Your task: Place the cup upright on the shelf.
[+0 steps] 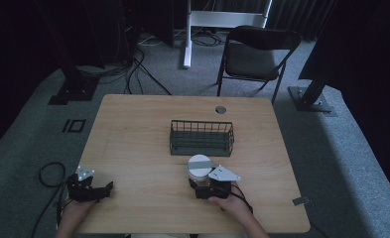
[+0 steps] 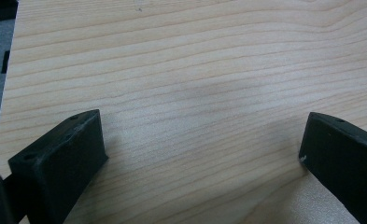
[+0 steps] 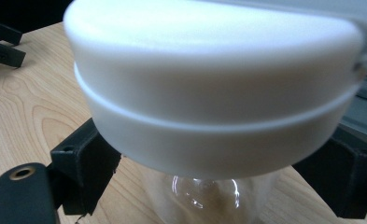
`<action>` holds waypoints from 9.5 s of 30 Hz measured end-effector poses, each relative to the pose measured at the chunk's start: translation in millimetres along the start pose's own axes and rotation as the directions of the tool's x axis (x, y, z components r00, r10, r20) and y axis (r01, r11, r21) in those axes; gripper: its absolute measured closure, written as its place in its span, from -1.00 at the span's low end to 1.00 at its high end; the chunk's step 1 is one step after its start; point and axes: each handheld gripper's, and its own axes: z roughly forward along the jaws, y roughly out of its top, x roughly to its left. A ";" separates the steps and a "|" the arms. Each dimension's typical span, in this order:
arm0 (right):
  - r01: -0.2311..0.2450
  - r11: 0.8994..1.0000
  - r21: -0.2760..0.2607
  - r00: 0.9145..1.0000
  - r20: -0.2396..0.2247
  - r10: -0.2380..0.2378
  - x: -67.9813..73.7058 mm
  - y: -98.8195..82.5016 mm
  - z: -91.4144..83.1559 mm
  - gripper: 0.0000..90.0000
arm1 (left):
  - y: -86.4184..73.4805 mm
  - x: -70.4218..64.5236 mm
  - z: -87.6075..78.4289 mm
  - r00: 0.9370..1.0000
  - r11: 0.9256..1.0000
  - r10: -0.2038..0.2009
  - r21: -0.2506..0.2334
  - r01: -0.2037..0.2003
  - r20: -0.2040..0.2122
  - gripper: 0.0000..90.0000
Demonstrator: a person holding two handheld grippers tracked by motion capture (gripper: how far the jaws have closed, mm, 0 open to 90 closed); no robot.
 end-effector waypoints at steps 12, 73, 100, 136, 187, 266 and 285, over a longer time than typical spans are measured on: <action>0.012 1.000 -0.022 1.000 0.028 -0.011 4.7 1.3 4.1 -0.70 | 0.0 0.0 0.0 1.000 1.000 0.000 0.000 0.000 0.000 -0.99; -0.003 0.997 -0.075 1.000 0.022 0.004 5.8 63.2 -9.9 -0.59 | 0.0 0.0 0.0 1.000 1.000 0.000 0.000 0.000 0.000 -0.99; -0.040 0.982 -0.183 0.992 0.110 0.061 -20.2 117.5 7.2 -0.59 | 0.0 0.0 0.0 1.000 1.000 0.000 0.001 0.000 0.000 -0.99; -0.165 0.982 -0.096 0.857 0.479 0.191 -55.7 126.0 56.1 -0.59 | 0.0 0.0 0.0 1.000 1.000 0.000 0.000 0.000 0.000 -0.99; -0.159 0.987 -0.024 0.864 0.480 0.151 -55.1 102.6 79.1 -0.60 | 0.0 0.0 0.0 1.000 1.000 0.000 0.001 0.000 0.000 -0.99; -0.103 0.990 -0.101 0.930 0.342 0.132 -43.9 73.0 1.3 -0.72 | -0.1 -0.3 -0.2 1.000 1.000 -0.002 0.001 0.002 -0.002 -0.99; -0.078 0.996 -0.036 0.934 0.347 0.085 -54.8 41.6 -29.4 -0.71 | -0.1 -0.3 -0.1 1.000 1.000 -0.002 0.000 0.002 -0.002 -0.99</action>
